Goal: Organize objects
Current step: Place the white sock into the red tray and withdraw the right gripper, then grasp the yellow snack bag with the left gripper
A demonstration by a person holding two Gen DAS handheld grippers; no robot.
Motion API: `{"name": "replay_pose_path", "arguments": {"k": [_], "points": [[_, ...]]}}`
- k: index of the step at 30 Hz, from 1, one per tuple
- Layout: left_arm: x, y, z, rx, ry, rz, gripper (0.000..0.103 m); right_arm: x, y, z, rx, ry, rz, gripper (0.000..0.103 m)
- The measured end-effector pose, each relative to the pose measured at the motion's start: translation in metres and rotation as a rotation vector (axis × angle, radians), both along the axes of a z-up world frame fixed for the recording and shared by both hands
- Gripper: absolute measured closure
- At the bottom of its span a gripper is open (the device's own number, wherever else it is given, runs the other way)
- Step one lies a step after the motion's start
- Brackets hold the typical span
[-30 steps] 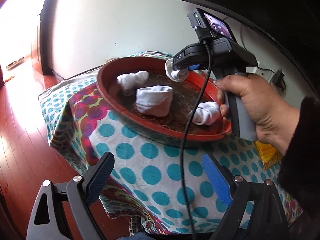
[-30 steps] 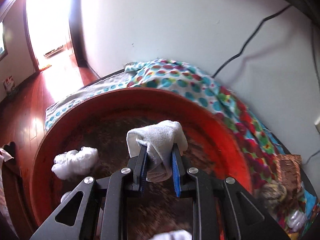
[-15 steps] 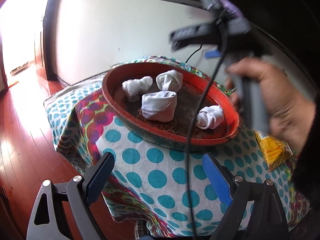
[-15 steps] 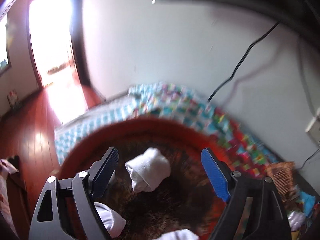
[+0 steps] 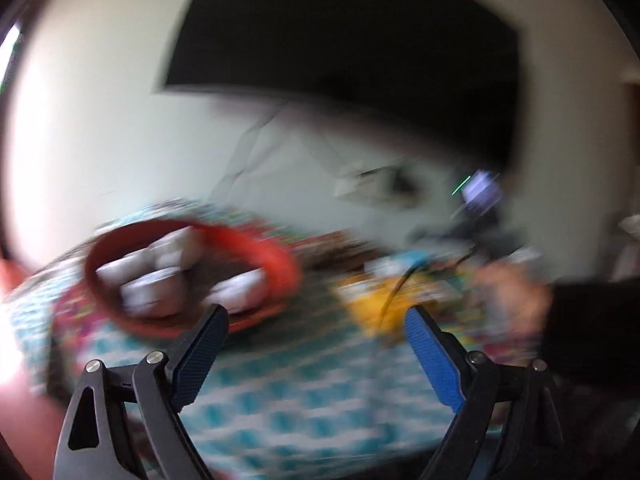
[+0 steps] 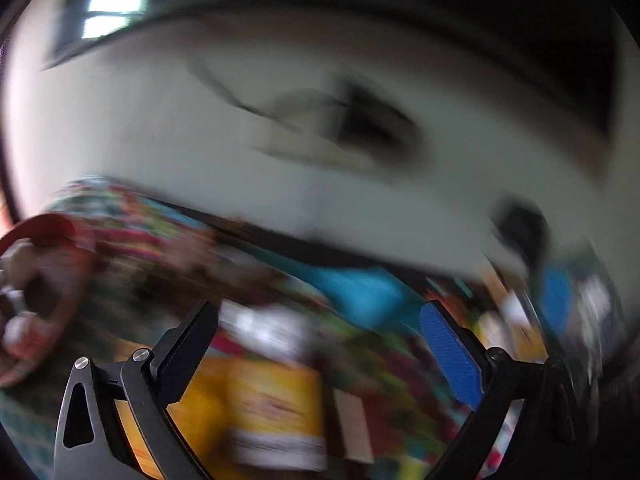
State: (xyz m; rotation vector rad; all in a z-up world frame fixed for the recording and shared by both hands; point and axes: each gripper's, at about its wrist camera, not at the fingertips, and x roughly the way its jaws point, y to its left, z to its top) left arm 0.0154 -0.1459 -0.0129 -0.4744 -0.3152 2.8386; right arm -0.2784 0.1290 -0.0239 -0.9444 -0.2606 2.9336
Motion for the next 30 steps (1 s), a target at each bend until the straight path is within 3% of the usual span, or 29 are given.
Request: {"name": "replay_pose_path", "arguments": {"k": [2,3,5,7,9,15,17,19,24,27,30], "points": [[0.007,0.01,0.013,0.026,0.036,-0.063,0.011,-0.005,0.059,-0.016,-0.06,-0.027,-0.155,0.003],[0.008,0.018,0.02,0.014,0.044,-0.058,0.011,-0.005,0.075,-0.018,-0.097,-0.034,-0.176,0.005],[-0.001,0.03,0.021,-0.065,0.025,0.033,0.011,0.002,0.099,-0.023,-0.155,-0.021,-0.167,0.006],[-0.026,0.048,0.012,-0.165,-0.042,0.102,0.011,0.012,0.097,-0.027,-0.101,-0.003,-0.149,0.006],[-0.056,0.066,-0.003,-0.241,-0.142,0.143,0.011,0.018,0.092,-0.034,-0.116,-0.007,-0.102,0.006],[-0.109,0.116,-0.027,-0.255,-0.264,0.125,0.011,0.034,0.071,-0.055,-0.075,-0.048,-0.027,0.007],[-0.119,0.139,-0.029,-0.266,-0.266,0.094,0.011,0.036,0.072,-0.058,-0.096,-0.047,-0.009,0.009],[-0.128,0.164,-0.029,-0.279,-0.254,0.066,0.011,0.031,0.076,-0.064,-0.121,-0.091,-0.001,0.023],[-0.162,0.213,-0.03,-0.313,-0.251,0.001,0.011,0.02,0.091,-0.071,-0.187,-0.15,-0.029,0.024],[-0.175,0.208,-0.048,-0.372,-0.317,0.091,0.011,0.022,0.087,-0.067,-0.172,-0.14,-0.026,0.022],[-0.183,0.187,-0.067,-0.34,-0.389,0.143,0.011,0.023,0.083,-0.066,-0.151,-0.136,-0.021,0.016]]}}
